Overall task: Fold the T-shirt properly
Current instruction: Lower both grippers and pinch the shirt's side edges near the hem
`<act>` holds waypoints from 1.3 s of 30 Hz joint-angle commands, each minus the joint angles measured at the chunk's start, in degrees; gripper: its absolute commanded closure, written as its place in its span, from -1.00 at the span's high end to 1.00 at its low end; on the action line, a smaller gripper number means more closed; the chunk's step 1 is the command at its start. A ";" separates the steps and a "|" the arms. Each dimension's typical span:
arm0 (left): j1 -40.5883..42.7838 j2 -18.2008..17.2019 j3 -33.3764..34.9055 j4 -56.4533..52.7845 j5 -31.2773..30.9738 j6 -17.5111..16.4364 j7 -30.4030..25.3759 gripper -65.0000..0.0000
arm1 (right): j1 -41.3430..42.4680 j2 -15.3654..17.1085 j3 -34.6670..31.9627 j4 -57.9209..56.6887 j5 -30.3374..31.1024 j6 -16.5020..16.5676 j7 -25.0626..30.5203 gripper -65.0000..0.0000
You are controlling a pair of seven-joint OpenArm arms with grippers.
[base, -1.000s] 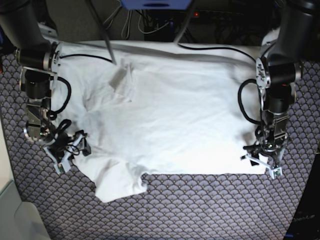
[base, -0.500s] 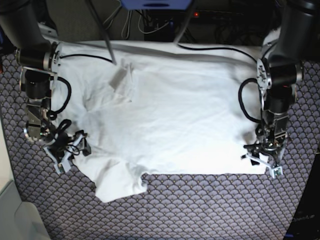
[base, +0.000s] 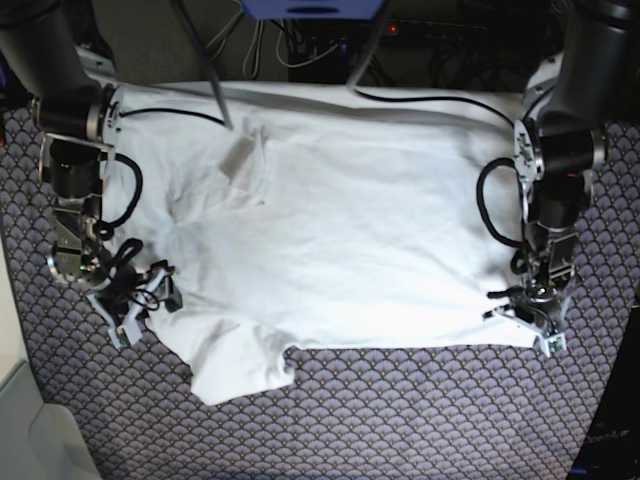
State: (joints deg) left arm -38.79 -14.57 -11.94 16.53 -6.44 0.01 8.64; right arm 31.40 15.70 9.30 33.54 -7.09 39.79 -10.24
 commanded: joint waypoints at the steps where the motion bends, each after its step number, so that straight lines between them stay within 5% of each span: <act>1: -0.82 -0.16 -0.14 0.74 -0.11 0.21 3.97 -0.99 | 1.35 0.43 0.06 0.88 0.28 0.21 0.09 0.26; 10: -0.82 -0.07 -0.14 15.42 -0.11 0.21 14.34 -0.99 | 1.35 0.43 0.06 0.88 0.28 0.21 0.09 0.26; 29: 3.40 -0.16 -0.23 15.77 -0.11 0.21 14.34 -0.99 | 1.44 0.43 0.15 0.88 0.37 0.21 0.17 0.25; 32: 3.75 -0.16 -0.23 15.86 -0.11 0.21 14.34 -0.99 | 1.44 0.43 0.15 0.88 0.37 0.21 0.17 0.01; 39: 3.84 -0.16 -0.23 15.86 -0.11 0.21 14.34 -0.99 | 1.61 0.43 0.15 0.88 0.37 0.21 0.17 -0.99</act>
State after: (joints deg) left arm -33.50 -14.13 -12.01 31.51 -6.63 0.21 23.14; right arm 31.38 15.49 9.30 33.69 -7.11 39.83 -10.48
